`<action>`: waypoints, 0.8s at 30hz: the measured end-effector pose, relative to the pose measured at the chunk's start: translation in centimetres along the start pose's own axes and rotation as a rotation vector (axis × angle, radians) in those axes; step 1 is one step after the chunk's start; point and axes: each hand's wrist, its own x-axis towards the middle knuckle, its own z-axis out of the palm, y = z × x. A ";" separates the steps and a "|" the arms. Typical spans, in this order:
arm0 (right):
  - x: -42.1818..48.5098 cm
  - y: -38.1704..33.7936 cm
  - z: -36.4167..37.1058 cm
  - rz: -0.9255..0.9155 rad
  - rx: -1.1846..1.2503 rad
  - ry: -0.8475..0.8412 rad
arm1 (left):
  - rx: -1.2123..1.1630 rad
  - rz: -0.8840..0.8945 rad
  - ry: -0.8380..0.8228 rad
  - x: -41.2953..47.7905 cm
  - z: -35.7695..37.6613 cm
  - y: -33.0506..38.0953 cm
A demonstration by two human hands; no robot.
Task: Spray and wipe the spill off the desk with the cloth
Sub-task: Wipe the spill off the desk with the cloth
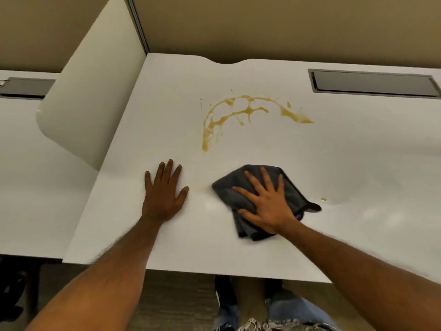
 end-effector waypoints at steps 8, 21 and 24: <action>8.4 -4.1 -1.0 0.271 0.016 -0.108 | 0.007 0.010 0.035 0.3 0.3 -0.3; 1.9 4.0 -1.6 0.475 0.037 -0.135 | 0.006 -0.010 -0.026 0.0 -0.3 0.1; 6.4 -1.1 -1.5 0.468 0.062 -0.120 | -0.029 -0.009 -0.007 0.0 -0.2 0.0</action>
